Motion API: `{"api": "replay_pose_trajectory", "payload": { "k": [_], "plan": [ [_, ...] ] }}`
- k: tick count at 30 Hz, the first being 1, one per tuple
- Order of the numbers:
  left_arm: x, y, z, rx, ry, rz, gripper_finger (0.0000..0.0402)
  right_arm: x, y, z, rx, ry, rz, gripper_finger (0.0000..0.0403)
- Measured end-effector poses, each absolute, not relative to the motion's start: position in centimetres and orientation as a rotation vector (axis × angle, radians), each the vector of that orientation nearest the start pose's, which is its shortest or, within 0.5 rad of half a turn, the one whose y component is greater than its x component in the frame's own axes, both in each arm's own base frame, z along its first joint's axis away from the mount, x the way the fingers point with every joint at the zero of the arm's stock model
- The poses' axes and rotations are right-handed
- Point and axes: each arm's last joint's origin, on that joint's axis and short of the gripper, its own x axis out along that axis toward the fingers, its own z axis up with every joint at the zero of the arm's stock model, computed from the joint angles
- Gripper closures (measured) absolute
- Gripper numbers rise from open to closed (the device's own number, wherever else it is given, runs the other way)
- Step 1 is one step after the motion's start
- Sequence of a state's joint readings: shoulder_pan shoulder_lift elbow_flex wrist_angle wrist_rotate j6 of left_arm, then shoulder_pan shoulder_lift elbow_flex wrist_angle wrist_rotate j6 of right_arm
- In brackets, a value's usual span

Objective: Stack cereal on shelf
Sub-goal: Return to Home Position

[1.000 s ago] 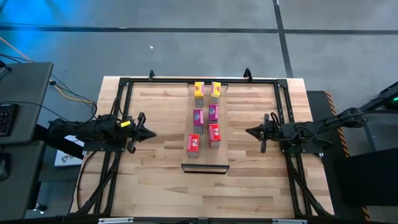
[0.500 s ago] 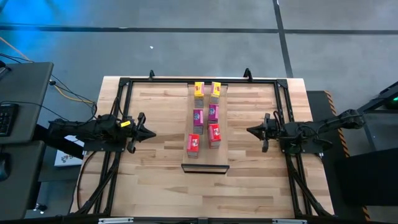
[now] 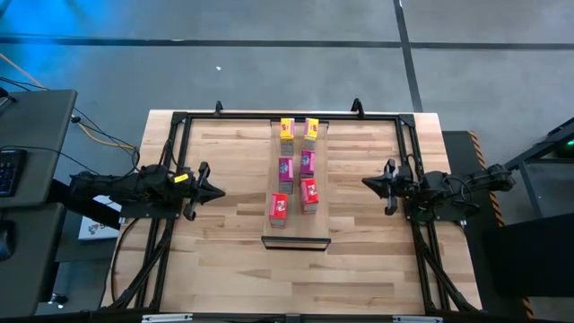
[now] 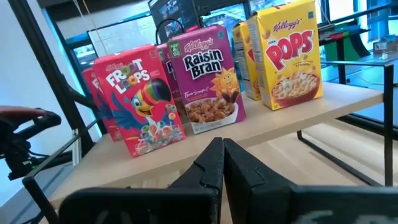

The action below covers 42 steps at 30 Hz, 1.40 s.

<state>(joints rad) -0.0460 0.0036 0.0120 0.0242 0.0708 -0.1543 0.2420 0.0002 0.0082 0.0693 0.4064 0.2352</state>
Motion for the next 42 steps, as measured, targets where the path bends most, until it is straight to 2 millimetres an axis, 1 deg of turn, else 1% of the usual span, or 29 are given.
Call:
{"api": "replay_pose_trajectory", "payload": {
  "k": [13,42],
  "plan": [
    [9.7,-0.57,16.93,-0.154,-0.021,-0.09,0.0402,9.46,1.17,17.28,0.259,-0.092,-0.15,0.0402],
    [9.73,-0.57,16.9,-0.155,-0.016,-0.088,0.0402,9.55,1.21,17.18,0.255,-0.079,-0.147,0.0402]
  ]
}}
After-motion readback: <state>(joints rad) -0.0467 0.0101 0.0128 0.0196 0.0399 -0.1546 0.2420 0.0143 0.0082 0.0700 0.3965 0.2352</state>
